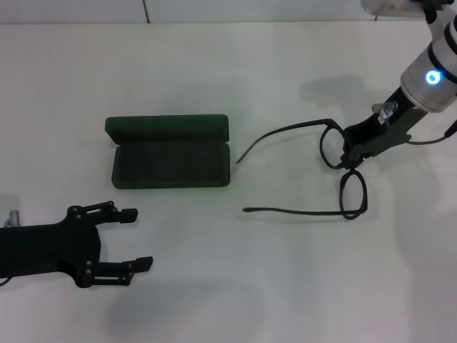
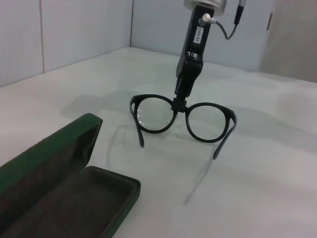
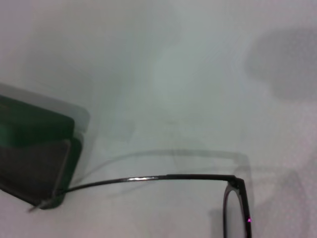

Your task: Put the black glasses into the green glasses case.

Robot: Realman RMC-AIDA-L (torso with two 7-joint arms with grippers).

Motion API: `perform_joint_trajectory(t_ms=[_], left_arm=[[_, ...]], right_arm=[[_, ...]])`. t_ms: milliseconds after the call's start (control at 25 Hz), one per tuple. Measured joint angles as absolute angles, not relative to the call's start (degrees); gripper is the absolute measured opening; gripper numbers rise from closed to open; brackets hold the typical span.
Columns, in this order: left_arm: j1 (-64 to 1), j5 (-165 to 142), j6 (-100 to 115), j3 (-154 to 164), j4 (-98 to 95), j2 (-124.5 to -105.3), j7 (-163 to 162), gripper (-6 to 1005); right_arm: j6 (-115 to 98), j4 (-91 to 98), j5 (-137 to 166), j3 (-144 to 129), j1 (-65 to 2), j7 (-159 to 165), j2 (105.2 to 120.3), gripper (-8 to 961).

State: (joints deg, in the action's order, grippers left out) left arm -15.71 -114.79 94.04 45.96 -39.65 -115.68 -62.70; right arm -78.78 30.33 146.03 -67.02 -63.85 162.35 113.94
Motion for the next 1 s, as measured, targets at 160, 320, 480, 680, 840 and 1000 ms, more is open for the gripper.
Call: perform_joint_trajectory(t_ms=[160,320,480,680,840,1000], left_arm=[[-15.7,-114.8,94.0,46.0,-39.6,-115.71,-62.9,861],[-15.7,-114.8,94.0,46.0,-39.6,-115.86,-63.0,861],[-15.7,-114.8,94.3,46.1,-39.6,-116.02,-63.6,862],[-16.1,-114.7,94.5,46.1,-38.3,-116.10,-65.6,862],[-16.3,-114.4,95.1,46.1,-37.0,-116.28,-67.8,861],[-16.5,-113.5,96.1,46.0,-36.8,-116.72,-70.5,862]], right_arm=[[-79.4,30.7,146.1,-67.5,-64.0,162.2,113.38,37],[-81.0,34.1,146.4,-67.6,-63.4,160.6,112.43,37],[-83.7,37.6,146.7,-67.7,-63.1,156.7,111.53,37],[-85.0,42.2,147.9,-67.7,-62.9,150.7,111.00,38],[-84.7,46.5,149.5,-67.4,-62.3,145.6,111.03,38],[-83.8,50.0,148.8,-67.0,-61.1,139.4,111.19,39]])
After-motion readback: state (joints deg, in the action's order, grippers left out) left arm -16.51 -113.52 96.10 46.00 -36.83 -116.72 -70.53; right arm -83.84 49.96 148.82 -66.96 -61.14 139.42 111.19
